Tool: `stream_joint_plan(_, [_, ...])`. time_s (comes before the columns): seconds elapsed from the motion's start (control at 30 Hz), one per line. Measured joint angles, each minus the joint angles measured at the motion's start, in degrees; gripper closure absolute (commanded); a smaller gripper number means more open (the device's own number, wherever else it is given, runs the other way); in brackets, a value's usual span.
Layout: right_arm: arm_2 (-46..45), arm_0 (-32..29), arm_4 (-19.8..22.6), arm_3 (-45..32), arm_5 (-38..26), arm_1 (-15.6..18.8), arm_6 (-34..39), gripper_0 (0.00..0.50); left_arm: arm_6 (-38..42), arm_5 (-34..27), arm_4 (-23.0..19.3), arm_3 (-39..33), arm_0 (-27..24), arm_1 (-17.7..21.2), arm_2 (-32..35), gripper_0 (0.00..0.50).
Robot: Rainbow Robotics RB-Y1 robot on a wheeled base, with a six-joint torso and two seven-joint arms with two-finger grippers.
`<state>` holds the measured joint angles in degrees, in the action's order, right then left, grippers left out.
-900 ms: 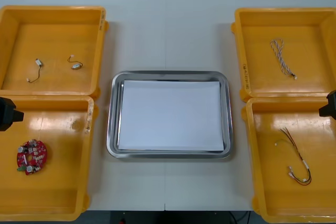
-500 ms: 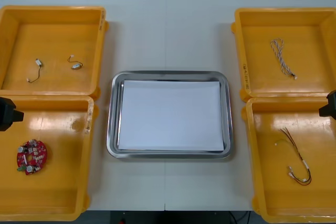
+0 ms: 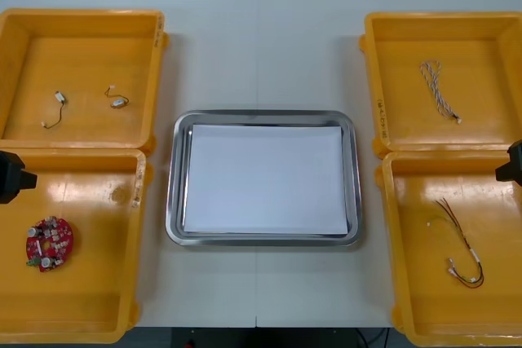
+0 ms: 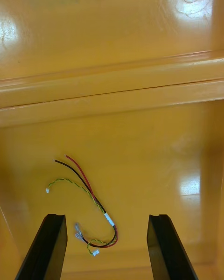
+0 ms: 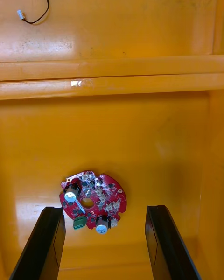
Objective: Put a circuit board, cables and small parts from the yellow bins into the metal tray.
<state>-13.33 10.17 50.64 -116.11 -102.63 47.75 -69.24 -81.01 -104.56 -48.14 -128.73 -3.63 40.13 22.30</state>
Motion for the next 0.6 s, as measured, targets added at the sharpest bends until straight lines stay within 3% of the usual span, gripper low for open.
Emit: stream_joint_plan(0.6, [0.0, 0.0, 0.0, 0.0, 0.0, 0.0, 0.0, 0.0, 0.0, 0.0, 0.0, 0.0, 0.0, 0.0, 0.0, 0.0])
